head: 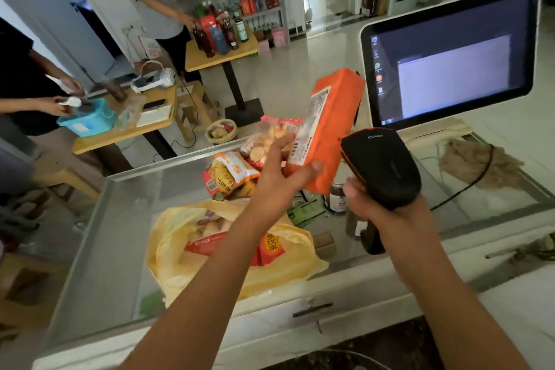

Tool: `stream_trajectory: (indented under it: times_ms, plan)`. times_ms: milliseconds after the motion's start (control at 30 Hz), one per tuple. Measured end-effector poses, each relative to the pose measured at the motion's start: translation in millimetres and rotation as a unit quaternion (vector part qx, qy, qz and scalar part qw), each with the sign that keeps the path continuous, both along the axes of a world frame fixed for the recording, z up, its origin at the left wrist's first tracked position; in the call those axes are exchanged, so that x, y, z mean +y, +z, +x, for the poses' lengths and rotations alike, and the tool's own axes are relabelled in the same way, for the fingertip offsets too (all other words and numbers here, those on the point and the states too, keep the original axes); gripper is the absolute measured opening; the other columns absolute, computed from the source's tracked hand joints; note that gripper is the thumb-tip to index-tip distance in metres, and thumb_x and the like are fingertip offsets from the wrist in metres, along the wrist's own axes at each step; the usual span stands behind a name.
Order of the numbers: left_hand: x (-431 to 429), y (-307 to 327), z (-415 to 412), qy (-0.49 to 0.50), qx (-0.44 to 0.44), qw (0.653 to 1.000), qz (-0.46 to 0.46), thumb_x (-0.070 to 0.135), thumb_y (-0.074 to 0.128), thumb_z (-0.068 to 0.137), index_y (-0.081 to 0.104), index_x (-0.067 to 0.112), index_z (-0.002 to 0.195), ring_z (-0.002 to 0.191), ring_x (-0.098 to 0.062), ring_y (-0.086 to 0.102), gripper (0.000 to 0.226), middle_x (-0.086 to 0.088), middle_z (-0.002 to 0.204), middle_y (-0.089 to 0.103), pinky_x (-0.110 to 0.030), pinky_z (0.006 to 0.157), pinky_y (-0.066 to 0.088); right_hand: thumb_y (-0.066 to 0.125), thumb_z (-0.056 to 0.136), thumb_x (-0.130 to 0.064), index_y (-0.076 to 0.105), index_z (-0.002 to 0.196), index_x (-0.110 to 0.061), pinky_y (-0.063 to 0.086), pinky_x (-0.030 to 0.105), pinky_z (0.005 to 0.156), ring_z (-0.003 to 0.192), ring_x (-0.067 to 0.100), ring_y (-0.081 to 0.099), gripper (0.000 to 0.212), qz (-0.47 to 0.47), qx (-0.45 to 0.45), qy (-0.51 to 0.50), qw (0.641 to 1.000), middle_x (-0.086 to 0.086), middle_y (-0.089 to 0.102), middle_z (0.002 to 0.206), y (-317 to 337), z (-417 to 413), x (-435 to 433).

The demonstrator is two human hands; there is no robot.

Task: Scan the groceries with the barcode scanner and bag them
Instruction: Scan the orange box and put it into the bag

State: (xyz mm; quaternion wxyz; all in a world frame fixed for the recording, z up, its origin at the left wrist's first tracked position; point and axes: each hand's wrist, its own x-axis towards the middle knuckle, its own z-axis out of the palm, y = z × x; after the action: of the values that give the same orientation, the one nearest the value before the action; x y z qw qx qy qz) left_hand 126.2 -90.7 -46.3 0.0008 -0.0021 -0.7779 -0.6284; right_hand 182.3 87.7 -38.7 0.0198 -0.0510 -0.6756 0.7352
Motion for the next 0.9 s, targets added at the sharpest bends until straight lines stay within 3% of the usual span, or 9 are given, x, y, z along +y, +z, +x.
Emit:
stream_trajectory:
  times_ms: [100, 200, 300, 367, 467, 533, 633, 767, 900]
  plan:
    - [7.1, -8.2, 23.8, -0.029, 0.023, 0.997, 0.06, 0.05, 0.052, 0.095, 0.048, 0.03, 0.13, 0.109, 0.001, 0.059, 0.04, 0.013, 0.123, 0.056, -0.015, 0.081, 0.051, 0.086, 0.068, -0.033, 0.066, 0.112, -0.032, 0.051, 0.019, 0.077, 0.095, 0.0, 0.067, 0.049, 0.009, 0.04, -0.038, 0.998, -0.011, 0.072, 0.1, 5.1, 9.1, -27.4]
    - [-8.1, -12.8, 32.1, -0.01, 0.004, 0.993, 0.114, 0.033, 0.045, 0.104, 0.051, 0.021, 0.118, 0.105, -0.009, 0.061, 0.02, 0.005, 0.114, 0.059, -0.018, 0.08, 0.053, 0.084, 0.07, -0.018, 0.061, 0.101, -0.041, 0.053, 0.022, 0.078, 0.093, -0.004, 0.065, 0.044, 0.026, 0.069, -0.064, 0.995, -0.018, 0.068, 0.096, 9.1, 20.9, -43.4]
    - [-40.9, -13.2, 32.2, -0.065, -0.133, 0.958, 0.245, 0.023, 0.074, 0.085, 0.045, 0.017, 0.131, 0.113, -0.031, 0.065, 0.055, -0.015, 0.129, 0.063, -0.049, 0.096, 0.053, 0.09, 0.063, -0.02, 0.066, 0.097, -0.036, 0.057, 0.033, 0.08, 0.091, 0.003, 0.069, 0.044, 0.055, 0.071, -0.02, 0.996, -0.012, 0.073, 0.09, 8.5, 34.3, -45.0]
    - [-63.7, -12.1, 34.8, -0.137, -0.186, 0.936, 0.264, 0.024, 0.078, 0.077, 0.045, 0.014, 0.139, 0.119, -0.034, 0.062, 0.071, -0.016, 0.132, 0.064, -0.056, 0.103, 0.047, 0.092, 0.06, -0.026, 0.07, 0.101, -0.033, 0.058, 0.039, 0.082, 0.096, 0.011, 0.07, 0.047, 0.073, 0.064, 0.03, 0.995, -0.008, 0.075, 0.097, 8.7, 43.1, -45.5]
    - [-82.7, -13.8, 41.2, -0.168, -0.179, 0.934, 0.259, 0.017, 0.079, 0.078, 0.05, 0.008, 0.137, 0.121, -0.036, 0.061, 0.066, -0.016, 0.129, 0.066, -0.055, 0.102, 0.047, 0.083, 0.066, -0.031, 0.07, 0.108, -0.022, 0.057, 0.017, 0.071, 0.085, -0.001, 0.068, 0.046, 0.123, 0.064, 0.019, 0.99, -0.006, 0.075, 0.093, 13.0, 49.7, -46.5]
    - [-84.0, -13.3, 40.9, -0.111, -0.162, 0.931, 0.309, 0.008, 0.074, 0.08, 0.054, 0.005, 0.133, 0.103, -0.029, 0.071, 0.057, -0.013, 0.114, 0.073, -0.048, 0.086, 0.058, 0.081, 0.073, -0.025, 0.069, 0.103, -0.013, 0.05, 0.012, 0.052, 0.063, -0.004, 0.064, 0.035, 0.121, 0.073, -0.065, 0.988, -0.006, 0.072, 0.075, 17.7, 52.4, -44.4]
    - [-77.8, -5.9, 27.6, -0.011, -0.131, 0.894, 0.428, -0.001, 0.062, 0.087, 0.054, 0.007, 0.125, 0.057, -0.012, 0.064, 0.04, -0.003, 0.071, 0.071, -0.041, 0.062, 0.061, 0.077, 0.078, -0.021, 0.068, 0.092, -0.009, 0.047, 0.022, 0.057, 0.059, 0.006, 0.066, 0.021, 0.086, 0.087, -0.132, 0.984, -0.001, 0.07, 0.066, 23.9, 55.1, -38.4]
    - [-62.6, 11.5, 2.3, 0.057, -0.107, 0.853, 0.507, -0.005, 0.061, 0.09, 0.055, 0.009, 0.13, 0.103, -0.029, 0.07, 0.043, -0.015, 0.112, 0.073, -0.051, 0.085, 0.058, 0.074, 0.081, -0.023, 0.059, 0.061, -0.005, 0.048, 0.03, 0.052, 0.044, 0.021, 0.052, 0.031, 0.073, 0.076, -0.06, 0.993, 0.011, 0.055, 0.048, 37.7, 57.2, -50.0]
    - [-36.0, 42.4, -17.7, 0.04, -0.063, 0.829, 0.554, 0.007, 0.059, 0.096, 0.05, 0.012, 0.138, 0.107, -0.029, 0.07, 0.043, -0.014, 0.117, 0.072, -0.053, 0.094, 0.054, 0.075, 0.081, -0.03, 0.053, 0.05, -0.009, 0.047, 0.028, 0.052, 0.043, 0.022, 0.049, 0.044, 0.084, 0.048, 0.01, 0.995, 0.012, 0.05, 0.044, 55.4, 43.4, -60.8]
